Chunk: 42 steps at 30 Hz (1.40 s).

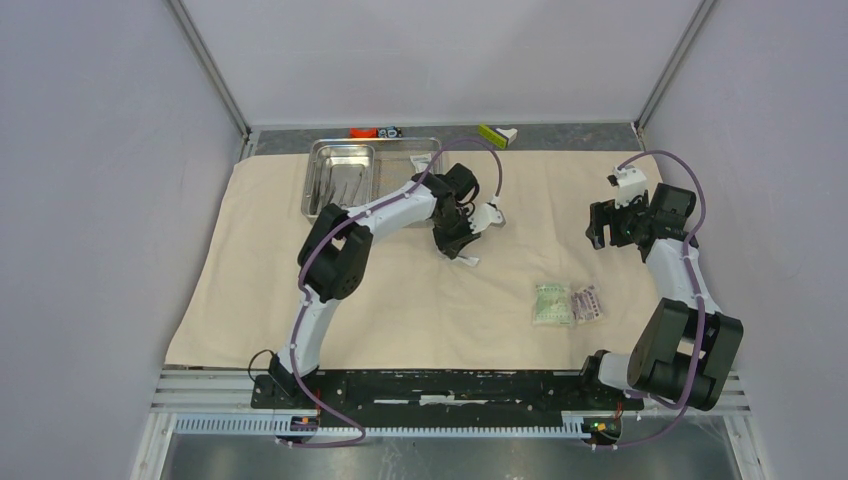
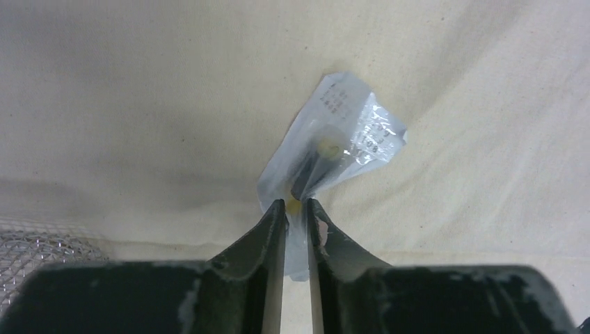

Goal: Open and lay out the surgical kit
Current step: Pick up the medical item from the surgical kit, then place the medical item in the surgical kit.

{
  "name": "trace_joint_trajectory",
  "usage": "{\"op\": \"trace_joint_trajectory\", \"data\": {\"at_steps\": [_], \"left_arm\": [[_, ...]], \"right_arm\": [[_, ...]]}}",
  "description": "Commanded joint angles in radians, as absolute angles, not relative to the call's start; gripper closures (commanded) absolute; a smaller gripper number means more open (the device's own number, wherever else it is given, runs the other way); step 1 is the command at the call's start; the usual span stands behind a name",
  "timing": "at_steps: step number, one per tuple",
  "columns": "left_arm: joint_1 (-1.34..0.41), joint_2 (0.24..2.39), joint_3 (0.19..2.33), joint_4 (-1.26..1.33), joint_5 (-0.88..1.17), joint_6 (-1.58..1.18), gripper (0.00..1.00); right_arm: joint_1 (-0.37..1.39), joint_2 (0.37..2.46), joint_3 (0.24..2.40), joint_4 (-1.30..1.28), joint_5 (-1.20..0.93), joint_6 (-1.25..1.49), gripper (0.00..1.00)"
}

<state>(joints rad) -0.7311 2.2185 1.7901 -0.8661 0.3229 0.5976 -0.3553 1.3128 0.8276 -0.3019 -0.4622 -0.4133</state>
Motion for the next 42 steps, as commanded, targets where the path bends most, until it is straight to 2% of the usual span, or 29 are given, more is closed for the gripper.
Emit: {"op": "trace_joint_trajectory", "data": {"at_steps": [1, 5, 10, 17, 24, 32, 42], "left_arm": [[-0.748, 2.175, 1.841, -0.921, 0.388, 0.688, 0.82], [-0.782, 2.149, 1.839, -0.935, 0.403, 0.742, 0.94], [-0.839, 2.135, 1.848, -0.933, 0.406, 0.802, 0.97], [-0.942, 2.123, 1.846, -0.922, 0.407, 0.919, 0.98], [-1.027, 2.047, 1.708, -0.839, 0.452, 1.228, 0.98], [-1.086, 2.104, 1.746, -0.888, 0.499, 1.545, 0.98], [-1.112, 2.183, 1.777, -0.765, 0.471, 1.691, 0.95]], "right_arm": [[-0.359, 1.319, 0.830, -0.289, -0.476, -0.422, 0.16], [-0.359, 1.321, 0.829, -0.289, -0.474, -0.423, 0.16], [-0.359, 1.319, 0.830, -0.289, -0.472, -0.425, 0.17], [-0.359, 1.315, 0.828, -0.288, -0.464, -0.428, 0.17], [-0.361, 1.324, 0.827, -0.287, -0.455, -0.434, 0.17], [-0.363, 1.328, 0.825, -0.287, -0.440, -0.439, 0.16], [-0.365, 1.342, 0.827, -0.291, -0.443, -0.445, 0.16]]}}
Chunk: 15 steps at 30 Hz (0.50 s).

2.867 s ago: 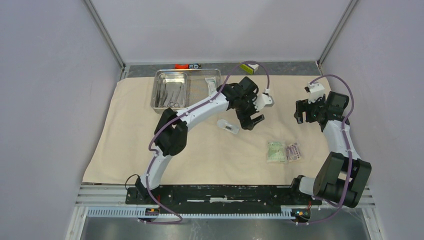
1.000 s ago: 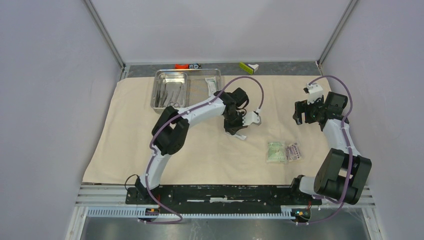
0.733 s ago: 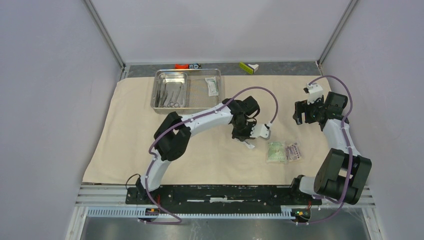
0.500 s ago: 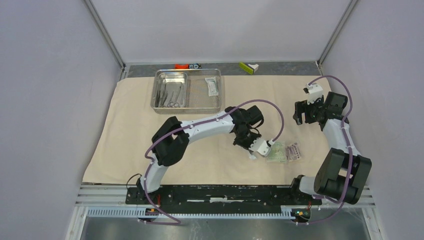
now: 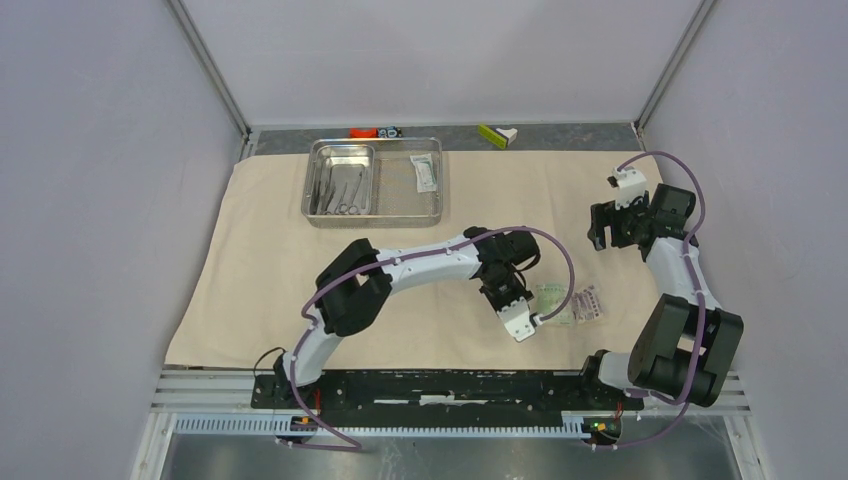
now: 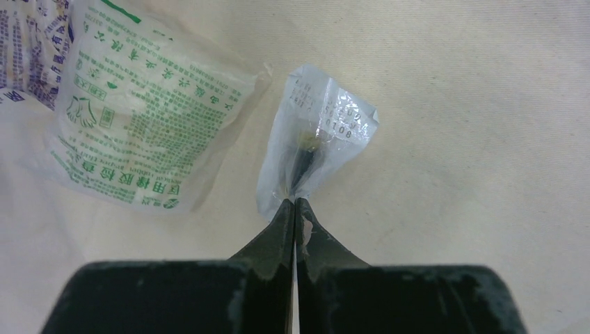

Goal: Open and lay out the surgical kit
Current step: Place the medical item in the surgical kit.

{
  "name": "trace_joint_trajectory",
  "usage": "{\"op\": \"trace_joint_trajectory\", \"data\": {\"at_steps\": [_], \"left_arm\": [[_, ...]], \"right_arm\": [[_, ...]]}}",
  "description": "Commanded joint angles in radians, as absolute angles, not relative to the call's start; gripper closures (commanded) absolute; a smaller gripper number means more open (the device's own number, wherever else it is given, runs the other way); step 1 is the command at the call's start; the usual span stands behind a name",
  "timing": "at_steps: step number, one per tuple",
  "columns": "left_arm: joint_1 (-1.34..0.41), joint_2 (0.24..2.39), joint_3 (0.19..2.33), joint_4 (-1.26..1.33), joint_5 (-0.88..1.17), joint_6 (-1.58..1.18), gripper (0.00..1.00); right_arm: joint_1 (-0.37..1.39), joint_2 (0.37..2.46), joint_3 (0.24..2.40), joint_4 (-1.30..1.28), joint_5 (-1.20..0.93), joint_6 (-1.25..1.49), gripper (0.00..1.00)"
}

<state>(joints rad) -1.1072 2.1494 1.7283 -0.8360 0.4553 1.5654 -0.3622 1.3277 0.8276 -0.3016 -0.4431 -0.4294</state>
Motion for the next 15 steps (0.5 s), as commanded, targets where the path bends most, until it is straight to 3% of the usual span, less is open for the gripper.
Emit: {"op": "trace_joint_trajectory", "data": {"at_steps": [1, 10, 15], "left_arm": [[-1.110, 2.191, 1.782, -0.759, 0.470, 1.701, 0.94], [-1.109, 2.224, 1.786, -0.714, 0.448, 1.708, 0.93], [-1.106, 2.233, 1.782, -0.710, 0.440, 1.716, 0.83]], "right_arm": [[-0.365, 1.342, 0.827, -0.291, -0.443, -0.446, 0.16], [-0.365, 1.342, 0.827, -0.295, -0.445, -0.452, 0.17], [-0.365, 1.342, 0.827, -0.296, -0.445, -0.453, 0.17]]}}
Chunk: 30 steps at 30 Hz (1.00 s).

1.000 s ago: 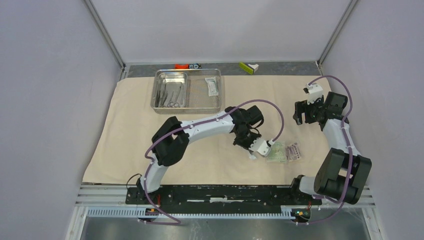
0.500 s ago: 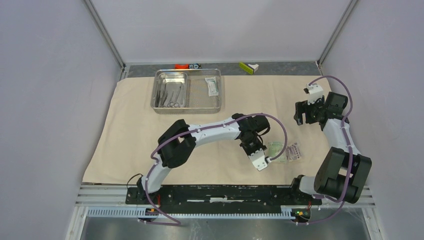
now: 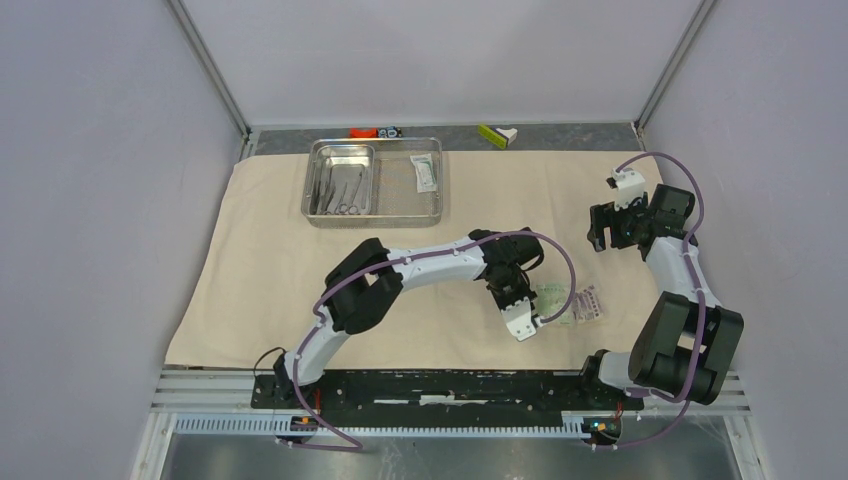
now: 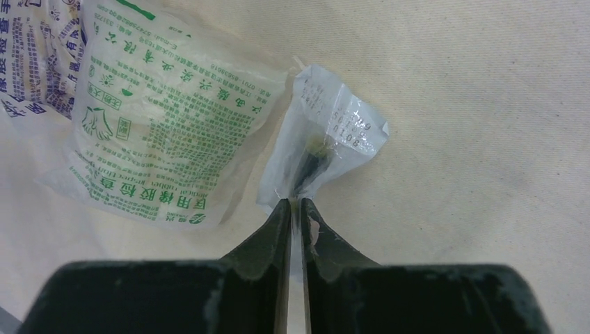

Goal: Open and lay out the surgical kit
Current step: Place the medical item in the surgical kit.

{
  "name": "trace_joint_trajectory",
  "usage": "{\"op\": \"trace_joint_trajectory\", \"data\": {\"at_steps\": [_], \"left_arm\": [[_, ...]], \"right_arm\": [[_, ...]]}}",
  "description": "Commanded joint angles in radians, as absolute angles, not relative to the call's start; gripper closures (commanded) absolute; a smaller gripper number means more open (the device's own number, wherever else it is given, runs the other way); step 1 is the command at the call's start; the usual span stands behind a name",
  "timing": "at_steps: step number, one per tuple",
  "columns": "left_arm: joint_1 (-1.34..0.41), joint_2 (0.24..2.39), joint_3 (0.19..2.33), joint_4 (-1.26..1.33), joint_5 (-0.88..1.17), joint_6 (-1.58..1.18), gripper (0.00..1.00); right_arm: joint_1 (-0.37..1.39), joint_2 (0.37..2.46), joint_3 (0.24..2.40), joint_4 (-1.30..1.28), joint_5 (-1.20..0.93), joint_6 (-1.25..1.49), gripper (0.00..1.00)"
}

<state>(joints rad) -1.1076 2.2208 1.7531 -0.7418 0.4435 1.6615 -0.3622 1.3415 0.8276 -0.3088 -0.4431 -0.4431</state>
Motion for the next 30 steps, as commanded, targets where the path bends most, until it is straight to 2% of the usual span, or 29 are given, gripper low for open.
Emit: {"op": "trace_joint_trajectory", "data": {"at_steps": [1, 6, 13, 16, 18, 24, 29, 30], "left_arm": [[-1.105, 2.233, 1.782, -0.710, 0.441, 1.715, 0.79], [-1.099, 2.229, 1.781, -0.705, 0.426, 1.705, 0.64], [-1.076, 2.189, 1.769, -0.703, 0.397, 1.679, 0.54], [-1.066, 2.162, 1.767, -0.711, 0.380, 1.646, 0.41], [-1.063, 2.144, 1.768, -0.722, 0.379, 1.616, 0.36], [-1.041, 2.093, 1.771, -0.753, 0.374, 1.466, 0.31], [-0.957, 2.037, 1.768, -0.674, 0.365, 1.200, 0.30], [-0.939, 2.027, 1.768, -0.651, 0.342, 1.124, 0.27]], "right_arm": [[-0.365, 1.344, 0.827, -0.296, -0.446, -0.453, 0.16], [-0.367, 1.345, 0.827, -0.297, -0.444, -0.454, 0.17], [-0.367, 1.349, 0.826, -0.296, -0.444, -0.454, 0.17], [-0.367, 1.352, 0.827, -0.298, -0.446, -0.455, 0.17], [-0.367, 1.352, 0.827, -0.298, -0.446, -0.456, 0.17], [-0.368, 1.349, 0.827, -0.299, -0.447, -0.454, 0.17], [-0.366, 1.351, 0.828, -0.300, -0.462, -0.453, 0.17], [-0.367, 1.350, 0.828, -0.300, -0.466, -0.452, 0.16]]}}
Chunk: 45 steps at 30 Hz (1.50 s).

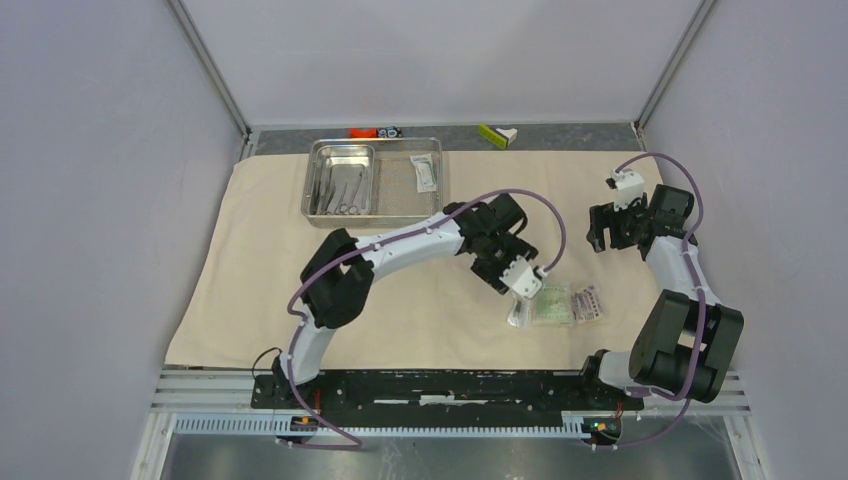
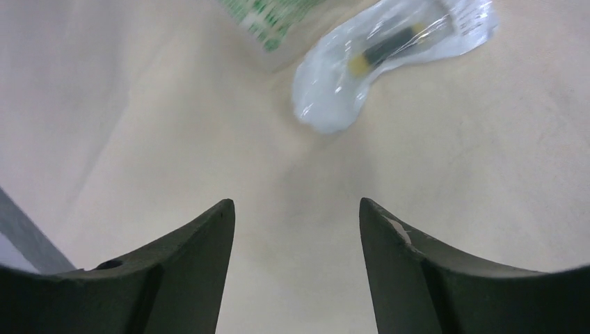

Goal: Open and lay out the surgical kit
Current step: Place the medical item in the surgical kit, then pick up the medical item from the container.

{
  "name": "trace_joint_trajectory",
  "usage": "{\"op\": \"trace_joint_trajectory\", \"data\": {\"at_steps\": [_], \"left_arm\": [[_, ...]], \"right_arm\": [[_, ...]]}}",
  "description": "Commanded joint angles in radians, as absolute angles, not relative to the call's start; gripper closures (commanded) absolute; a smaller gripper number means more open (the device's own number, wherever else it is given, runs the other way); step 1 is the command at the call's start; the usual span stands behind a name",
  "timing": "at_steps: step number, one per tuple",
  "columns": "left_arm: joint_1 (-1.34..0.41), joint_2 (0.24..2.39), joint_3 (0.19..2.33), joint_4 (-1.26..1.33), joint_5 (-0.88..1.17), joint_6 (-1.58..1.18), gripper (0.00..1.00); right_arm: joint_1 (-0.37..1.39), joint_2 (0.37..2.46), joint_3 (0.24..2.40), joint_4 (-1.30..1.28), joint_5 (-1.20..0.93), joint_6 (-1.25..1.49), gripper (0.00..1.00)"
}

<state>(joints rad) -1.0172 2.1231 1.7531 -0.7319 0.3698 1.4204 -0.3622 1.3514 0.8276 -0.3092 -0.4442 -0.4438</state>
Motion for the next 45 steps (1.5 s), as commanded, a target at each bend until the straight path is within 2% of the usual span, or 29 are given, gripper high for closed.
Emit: {"op": "trace_joint_trajectory", "data": {"at_steps": [1, 4, 11, 15, 20, 24, 35, 45], "left_arm": [[-0.917, 2.020, 1.769, -0.622, 0.304, 1.056, 0.19], [-0.831, 2.007, 1.776, -0.552, 0.235, 0.844, 0.12], [-0.570, 2.082, 1.962, -0.588, 0.196, 0.343, 0.11], [-0.441, 2.146, 2.041, -0.576, 0.206, 0.134, 0.12], [-0.346, 2.316, 2.233, -0.633, 0.259, -0.046, 0.19], [-0.315, 2.420, 2.328, -0.624, 0.273, -0.139, 0.25], [-0.309, 2.534, 2.348, -0.532, 0.288, -0.302, 0.38], [-0.308, 2.580, 2.358, -0.509, 0.303, -0.340, 0.43]], "right_arm": [[-0.367, 1.350, 0.828, -0.299, -0.470, -0.451, 0.17], [-0.366, 1.351, 0.830, -0.300, -0.477, -0.451, 0.17], [-0.368, 1.362, 0.830, -0.300, -0.489, -0.446, 0.17], [-0.367, 1.370, 0.831, -0.301, -0.492, -0.445, 0.16], [-0.365, 1.373, 0.833, -0.302, -0.496, -0.443, 0.17], [-0.366, 1.369, 0.830, -0.301, -0.494, -0.443, 0.16], [-0.367, 1.362, 0.830, -0.302, -0.495, -0.446, 0.16], [-0.366, 1.361, 0.830, -0.304, -0.497, -0.449, 0.16]]}}
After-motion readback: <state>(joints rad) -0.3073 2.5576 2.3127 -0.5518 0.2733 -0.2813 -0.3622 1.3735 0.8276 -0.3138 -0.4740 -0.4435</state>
